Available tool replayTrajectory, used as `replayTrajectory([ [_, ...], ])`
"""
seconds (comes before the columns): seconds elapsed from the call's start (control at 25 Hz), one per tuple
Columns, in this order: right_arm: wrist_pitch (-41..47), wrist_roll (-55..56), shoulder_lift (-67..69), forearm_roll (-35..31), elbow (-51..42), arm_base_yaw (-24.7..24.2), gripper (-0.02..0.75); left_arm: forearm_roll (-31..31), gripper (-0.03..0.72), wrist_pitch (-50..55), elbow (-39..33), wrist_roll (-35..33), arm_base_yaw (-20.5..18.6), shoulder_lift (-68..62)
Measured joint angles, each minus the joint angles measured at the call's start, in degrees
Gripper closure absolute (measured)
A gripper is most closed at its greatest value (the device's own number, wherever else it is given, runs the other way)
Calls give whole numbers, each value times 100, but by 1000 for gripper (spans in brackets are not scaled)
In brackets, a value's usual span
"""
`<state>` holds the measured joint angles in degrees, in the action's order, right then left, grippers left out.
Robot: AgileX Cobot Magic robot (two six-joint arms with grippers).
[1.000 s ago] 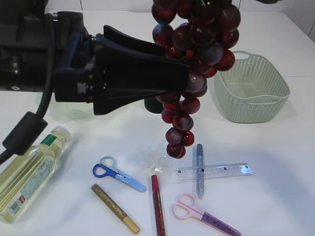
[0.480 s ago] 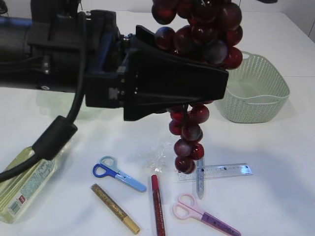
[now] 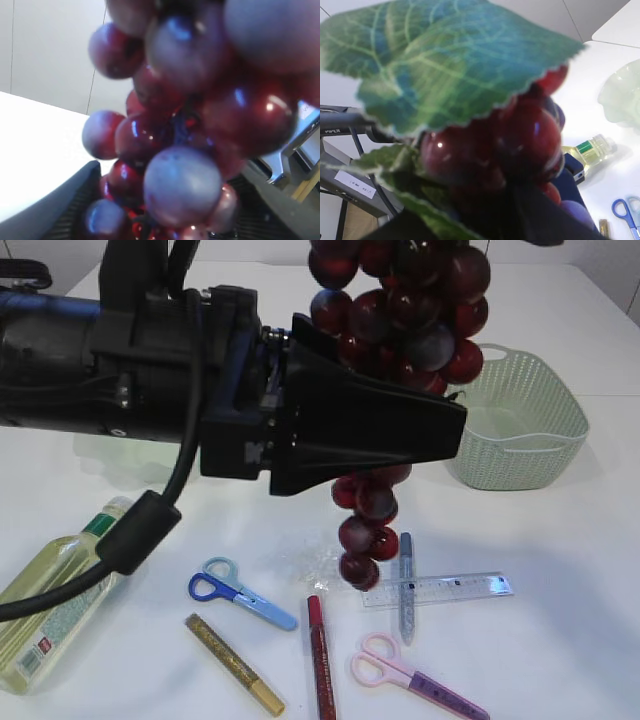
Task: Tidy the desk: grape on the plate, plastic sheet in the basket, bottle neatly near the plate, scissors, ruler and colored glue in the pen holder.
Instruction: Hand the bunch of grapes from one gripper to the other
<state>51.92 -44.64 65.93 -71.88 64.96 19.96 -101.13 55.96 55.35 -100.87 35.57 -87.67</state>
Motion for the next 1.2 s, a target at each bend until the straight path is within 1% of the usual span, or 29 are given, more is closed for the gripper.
replayTrajectory([
  [0.16,0,0,0,0,0,0,542,0,195,0,0,-25,0,0],
  [0.24,0,0,0,0,0,0,542,0,261,0,0,-26,0,0],
  [0.4,0,-9,0,94,0,0,542,0,418,0,0,-36,0,0],
  [0.48,0,-11,0,94,0,0,543,11,464,-11,0,-36,0,0],
  [0.64,0,-21,0,94,0,0,542,33,509,-11,0,-46,0,0],
  [0.8,0,-21,0,101,0,0,533,33,517,17,0,-75,0,0],
  [0.84,0,-21,0,88,0,0,517,33,520,43,0,-132,0,0],
  [0.88,0,-21,0,65,0,0,483,33,521,74,0,-176,0,0],
  [0.96,0,-21,0,43,0,0,385,33,523,106,0,-229,0,0],
  [1.08,0,-21,0,43,0,0,204,33,524,137,0,-266,0,0],
  [1.16,0,-21,0,55,0,0,144,33,525,148,0,-276,0,0],
  [1.2,-29,-21,0,80,0,0,128,33,526,148,0,-276,0,0],
])
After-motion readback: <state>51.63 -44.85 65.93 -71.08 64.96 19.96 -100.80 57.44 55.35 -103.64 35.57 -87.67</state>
